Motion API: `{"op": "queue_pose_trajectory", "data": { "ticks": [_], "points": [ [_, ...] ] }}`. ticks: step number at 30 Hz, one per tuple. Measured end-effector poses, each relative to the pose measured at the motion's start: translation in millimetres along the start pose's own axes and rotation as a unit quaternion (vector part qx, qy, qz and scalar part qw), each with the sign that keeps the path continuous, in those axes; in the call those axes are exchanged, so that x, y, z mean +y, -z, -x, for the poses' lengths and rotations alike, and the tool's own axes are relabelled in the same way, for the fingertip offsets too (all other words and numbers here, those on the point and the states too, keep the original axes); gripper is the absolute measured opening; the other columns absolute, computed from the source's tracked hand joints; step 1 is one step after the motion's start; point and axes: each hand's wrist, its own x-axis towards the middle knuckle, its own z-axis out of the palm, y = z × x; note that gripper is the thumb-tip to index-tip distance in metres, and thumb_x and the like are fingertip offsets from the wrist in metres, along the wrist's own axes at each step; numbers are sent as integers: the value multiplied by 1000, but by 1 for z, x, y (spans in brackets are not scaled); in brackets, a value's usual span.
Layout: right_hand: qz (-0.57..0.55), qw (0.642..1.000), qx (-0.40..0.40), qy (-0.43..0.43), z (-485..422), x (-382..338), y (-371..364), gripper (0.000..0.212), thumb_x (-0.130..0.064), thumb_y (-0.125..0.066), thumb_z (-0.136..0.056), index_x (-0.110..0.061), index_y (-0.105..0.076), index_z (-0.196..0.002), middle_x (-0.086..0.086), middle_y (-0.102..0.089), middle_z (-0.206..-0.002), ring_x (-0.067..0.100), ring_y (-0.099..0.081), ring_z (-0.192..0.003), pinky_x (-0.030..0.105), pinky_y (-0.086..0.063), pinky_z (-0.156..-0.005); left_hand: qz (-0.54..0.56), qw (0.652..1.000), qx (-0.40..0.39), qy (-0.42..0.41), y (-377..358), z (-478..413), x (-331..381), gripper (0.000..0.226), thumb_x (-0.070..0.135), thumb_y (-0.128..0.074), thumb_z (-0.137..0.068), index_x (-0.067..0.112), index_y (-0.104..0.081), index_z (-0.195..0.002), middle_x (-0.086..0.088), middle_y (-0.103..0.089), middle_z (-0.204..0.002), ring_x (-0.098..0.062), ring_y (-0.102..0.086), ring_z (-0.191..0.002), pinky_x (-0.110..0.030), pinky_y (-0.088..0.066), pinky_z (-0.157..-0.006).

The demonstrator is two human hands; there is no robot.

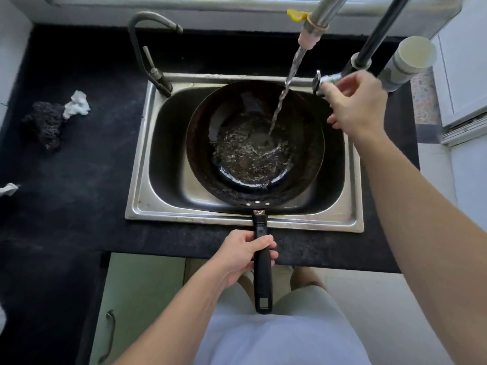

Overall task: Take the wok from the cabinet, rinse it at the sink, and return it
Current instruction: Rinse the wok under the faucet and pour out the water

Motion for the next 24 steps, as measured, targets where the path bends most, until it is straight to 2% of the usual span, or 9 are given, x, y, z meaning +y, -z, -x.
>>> {"op": "queue_pose_trajectory", "data": {
  "ticks": [2, 6, 9, 11, 13, 15, 19, 22, 24],
  "points": [
    [14, 1000, 25, 10, -19, -8, -9, 36, -54, -70, -83, -23, -58, -97, -3, -69, -82, 15, -72, -56, 41, -63, -59, 2, 1000, 3, -1, -1, 1, 1, 25, 18, -65, -93, -4, -69, -104, -16, -73, -89, -20, -72, -76, -27, -58, -69],
    [51, 998, 30, 19, -39, -9, -21, 38, -63, -65, -71, -29, -59, -87, -4, -70, -82, 21, -72, -70, 47, -62, -66, -2, 1000, 12, -1, -3, 2, 2, 23, 18, -66, -93, -2, -70, -102, -14, -74, -88, -20, -72, -75, -28, -58, -70],
    [84, 995, 46, 21, -40, -11, -18, 37, -59, -66, -75, -25, -62, -91, -8, -68, -81, 19, -71, -79, 42, -61, -73, 0, 1000, 16, 2, -3, 3, 3, 23, 17, -66, -93, -3, -70, -102, -14, -74, -87, -20, -72, -75, -27, -57, -69],
    [133, 989, 52, 42, -41, -11, -13, 36, -51, -66, -82, -21, -62, -100, -10, -65, -81, 17, -67, -86, 35, -52, -75, 5, 1000, 16, 2, -4, 3, 4, 24, 16, -67, -92, -5, -69, -102, -16, -73, -86, -20, -72, -74, -28, -58, -69],
    [161, 983, 62, 62, -44, -10, -9, 34, -45, -65, -86, -18, -60, -105, -9, -64, -82, 17, -63, -84, 31, -44, -73, 3, 1000, 15, 3, -4, 3, 4, 25, 17, -67, -92, -6, -69, -102, -16, -73, -86, -21, -72, -74, -29, -58, -69],
    [172, 979, 79, 81, -46, -10, -3, 31, -40, -63, -89, -17, -59, -107, -7, -64, -83, 18, -63, -84, 30, -42, -72, 2, 1000, 15, 2, -3, 3, 4, 25, 17, -67, -92, -5, -70, -102, -16, -74, -86, -21, -72, -75, -29, -58, -70],
    [161, 980, 85, 82, -40, -9, 3, 36, -43, -65, -88, -14, -59, -108, -7, -61, -85, 12, -59, -82, 34, -48, -75, 11, 1000, 10, -2, -2, 4, 2, 25, 16, -67, -93, -6, -69, -103, -16, -73, -86, -19, -72, -74, -28, -58, -69],
    [125, 986, 92, 56, -31, -14, 2, 35, -42, -65, -89, -13, -61, -108, -7, -62, -87, 6, -58, -78, 33, -53, -78, 9, 1000, 7, -7, -1, 2, 1, 24, 18, -68, -92, -4, -70, -102, -15, -74, -86, -21, -72, -77, -33, -60, -75],
    [70, 994, 81, 35, -13, -20, 11, 36, -41, -62, -94, -9, -59, -112, -8, -59, -84, -3, -59, -66, 23, -56, -72, 11, 1000, 7, -7, 0, 1, 0, 24, 18, -68, -92, -4, -70, -102, -15, -74, -85, -21, -72, -77, -33, -60, -76]
  ]
}}
